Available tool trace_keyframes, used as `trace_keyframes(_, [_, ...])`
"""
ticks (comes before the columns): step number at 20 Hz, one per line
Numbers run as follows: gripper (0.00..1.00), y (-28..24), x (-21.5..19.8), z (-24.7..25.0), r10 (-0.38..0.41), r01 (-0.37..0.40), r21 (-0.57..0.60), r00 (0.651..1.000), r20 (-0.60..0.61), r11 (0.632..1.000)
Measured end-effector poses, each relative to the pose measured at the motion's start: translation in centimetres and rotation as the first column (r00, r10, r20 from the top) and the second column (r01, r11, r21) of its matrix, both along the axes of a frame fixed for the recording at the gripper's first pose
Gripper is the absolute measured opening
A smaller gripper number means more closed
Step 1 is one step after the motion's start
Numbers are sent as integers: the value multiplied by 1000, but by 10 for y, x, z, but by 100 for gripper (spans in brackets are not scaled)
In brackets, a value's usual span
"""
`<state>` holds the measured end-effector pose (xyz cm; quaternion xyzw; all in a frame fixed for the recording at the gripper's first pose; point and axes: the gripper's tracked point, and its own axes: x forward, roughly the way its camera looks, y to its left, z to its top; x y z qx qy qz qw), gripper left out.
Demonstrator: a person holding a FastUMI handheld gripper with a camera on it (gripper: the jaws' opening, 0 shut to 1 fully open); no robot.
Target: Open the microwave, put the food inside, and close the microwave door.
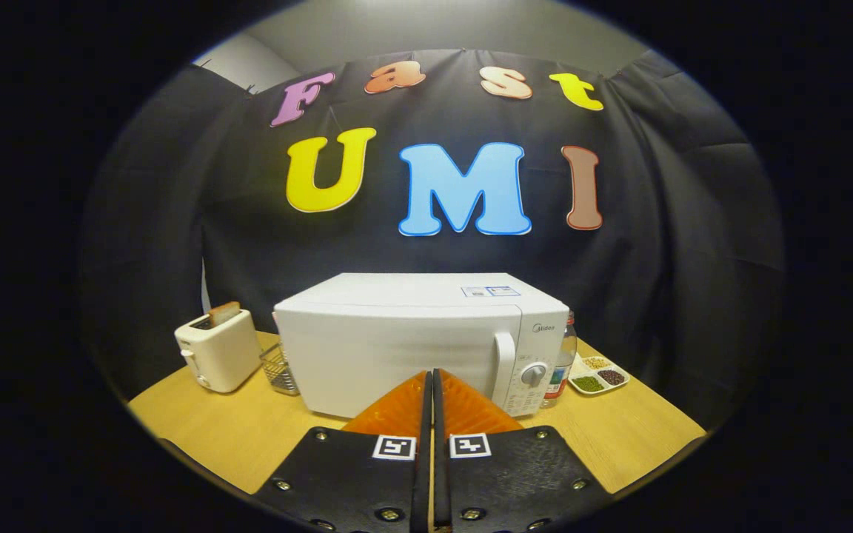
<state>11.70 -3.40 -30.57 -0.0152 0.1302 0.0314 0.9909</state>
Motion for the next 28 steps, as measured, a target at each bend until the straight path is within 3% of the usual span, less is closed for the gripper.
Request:
trace_keyframes(4, [2, 35, -44, 63, 84, -86, 33, 995, 54, 996])
trace_keyframes(9, [2, 46, -88, 159, 99, -102, 7, 978, 182, 995])
trace_keyframes(19, [2, 39, -110, 274, 42, -48, 18, 967, 251, 999])
trace_keyframes(22, [2, 41, -118, 290, 4, -35, 112, 964, 265, 993])
trace_keyframes(23, [8, 42, -121, 295, -5, -33, 134, 962, 273, 990])
trace_keyframes(26, [98, 38, -121, 295, -5, -17, 76, 959, 282, 997])
trace_keyframes(28, [99, 49, -124, 284, 37, -52, 51, 965, 258, 997])
